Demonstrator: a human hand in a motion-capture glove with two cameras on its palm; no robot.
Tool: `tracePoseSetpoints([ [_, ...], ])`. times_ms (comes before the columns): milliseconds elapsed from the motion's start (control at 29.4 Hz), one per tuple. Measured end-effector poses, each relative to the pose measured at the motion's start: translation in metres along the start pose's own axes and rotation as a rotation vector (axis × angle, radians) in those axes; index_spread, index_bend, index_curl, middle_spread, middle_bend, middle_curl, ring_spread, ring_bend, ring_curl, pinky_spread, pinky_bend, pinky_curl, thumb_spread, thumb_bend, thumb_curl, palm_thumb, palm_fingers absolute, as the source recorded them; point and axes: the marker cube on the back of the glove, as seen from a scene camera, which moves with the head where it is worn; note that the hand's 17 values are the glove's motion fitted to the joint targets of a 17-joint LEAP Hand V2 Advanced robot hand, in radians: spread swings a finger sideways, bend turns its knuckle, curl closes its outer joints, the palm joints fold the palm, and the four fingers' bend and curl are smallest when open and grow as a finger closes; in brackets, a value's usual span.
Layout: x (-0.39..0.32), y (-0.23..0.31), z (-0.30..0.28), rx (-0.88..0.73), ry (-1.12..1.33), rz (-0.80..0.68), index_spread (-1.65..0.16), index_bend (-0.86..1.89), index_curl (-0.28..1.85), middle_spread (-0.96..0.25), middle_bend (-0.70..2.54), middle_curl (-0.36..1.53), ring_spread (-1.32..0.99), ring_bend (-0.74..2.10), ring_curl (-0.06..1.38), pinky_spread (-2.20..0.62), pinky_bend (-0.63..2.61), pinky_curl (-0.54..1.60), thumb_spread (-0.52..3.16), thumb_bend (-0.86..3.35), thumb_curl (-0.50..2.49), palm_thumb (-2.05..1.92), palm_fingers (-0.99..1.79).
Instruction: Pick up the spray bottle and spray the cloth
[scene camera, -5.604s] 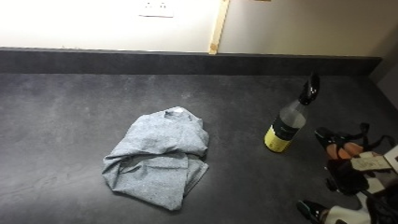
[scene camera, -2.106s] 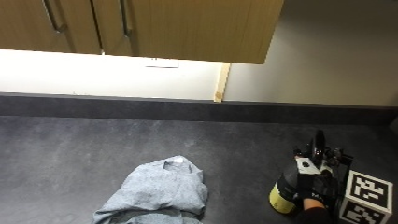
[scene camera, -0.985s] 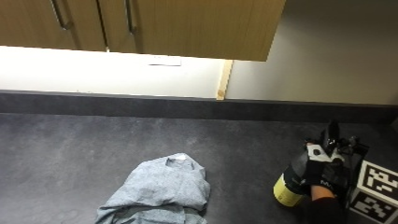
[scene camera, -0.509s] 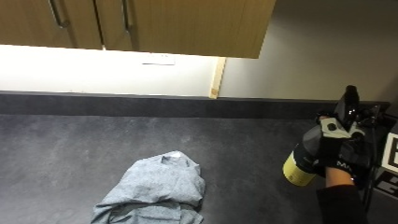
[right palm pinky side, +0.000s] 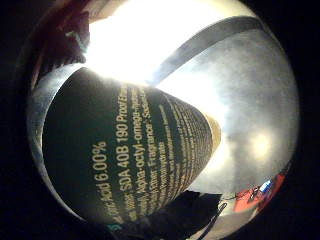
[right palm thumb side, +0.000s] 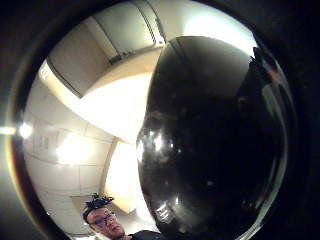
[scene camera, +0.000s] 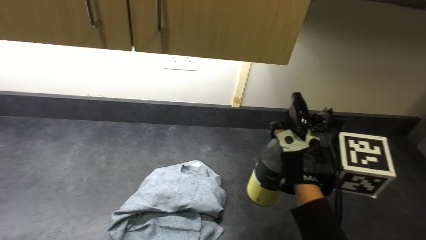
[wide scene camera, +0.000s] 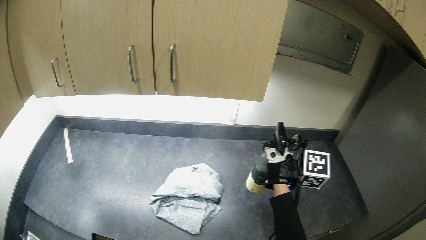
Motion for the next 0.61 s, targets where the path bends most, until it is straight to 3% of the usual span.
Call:
tracePoseSetpoints([
  [272,0.007,0.014,0.07,-0.233,-0.003,-0.004,-0.15,0.34,0.57,-0.04,0.37,0.53,-0.06,0.23,0.46,0.05,0.16,0.22,0.62,-0.02,0.72,1.23,1.07],
  [611,0.029,0.008,0.095,-0.356,0.084,0.077,-0.15,0.32,0.58,-0.04,0.36,0.54,-0.06,0.23,0.47,0.05,0.17,0.24,0.6,-0.02,0.72,1.23,1.08],
])
